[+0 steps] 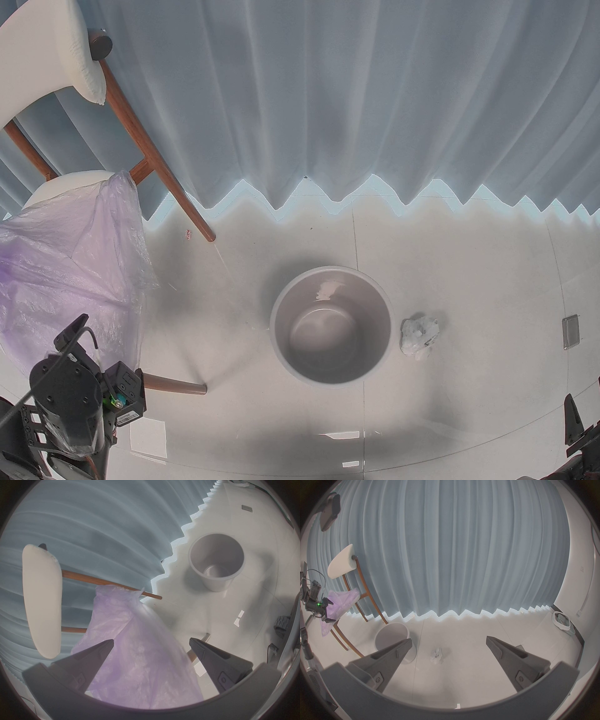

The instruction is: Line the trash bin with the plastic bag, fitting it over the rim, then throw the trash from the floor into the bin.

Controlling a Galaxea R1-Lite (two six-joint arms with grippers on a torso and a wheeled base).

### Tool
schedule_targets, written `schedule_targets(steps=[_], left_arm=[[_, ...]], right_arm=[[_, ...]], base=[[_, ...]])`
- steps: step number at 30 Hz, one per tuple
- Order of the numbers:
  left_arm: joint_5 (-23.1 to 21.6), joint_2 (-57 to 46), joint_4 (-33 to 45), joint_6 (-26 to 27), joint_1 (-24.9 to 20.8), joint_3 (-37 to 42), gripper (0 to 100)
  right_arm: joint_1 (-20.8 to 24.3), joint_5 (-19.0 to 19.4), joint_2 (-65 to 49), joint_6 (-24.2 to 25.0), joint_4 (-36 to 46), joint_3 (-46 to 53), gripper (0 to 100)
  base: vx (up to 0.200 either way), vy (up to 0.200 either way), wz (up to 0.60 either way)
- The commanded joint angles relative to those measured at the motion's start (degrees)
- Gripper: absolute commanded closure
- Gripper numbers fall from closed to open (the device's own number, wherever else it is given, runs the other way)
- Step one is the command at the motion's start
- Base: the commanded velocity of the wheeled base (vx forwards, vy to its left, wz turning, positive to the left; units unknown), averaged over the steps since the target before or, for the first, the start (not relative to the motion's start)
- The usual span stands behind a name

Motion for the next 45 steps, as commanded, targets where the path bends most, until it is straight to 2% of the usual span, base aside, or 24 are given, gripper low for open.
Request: schedule_targets(steps=[1,5,12,27,28,38,45], left_arm=[[-1.01,3.62,-1.09,-0.72,-0.85,-1.46,0],[-2.42,6.08,-1.44,-0.72,-0.50,-2.95,0],[-2.24,7.23,-1.35,-0.19,2.49,-2.43,0],[-2.24,7.05,-1.70,-0.02,5.83,-2.16,0],[-2.24,7.05,-1.70,-0.02,6.18,-2.07,100],[-2.59,6.79,-1.88,-0.37,5.56,-3.57,100],[-2.95,5.21,-3.29,-0.98,0.82,-3.83,100]], right_arm=[[0.01,-0.02,-0.96,-0.01,-0.02,1.01,0],[0.01,-0.02,-0.88,-0.01,-0.02,1.01,0],[0.01,-0.02,-0.96,0.08,-0.02,1.01,0],[0.01,-0.02,-0.96,0.08,-0.02,1.01,0],[0.01,-0.02,-0.96,0.08,-0.02,1.01,0],[0.01,-0.02,-0.96,0.08,-0.02,1.01,0],[0.01,-0.02,-0.88,0.08,-0.02,1.01,0]], base=[[0.000,0.000,0.00],[0.000,0.000,0.00],[0.000,0.000,0.00],[0.000,0.000,0.00],[0.000,0.000,0.00],[0.000,0.000,0.00],[0.000,0.000,0.00]])
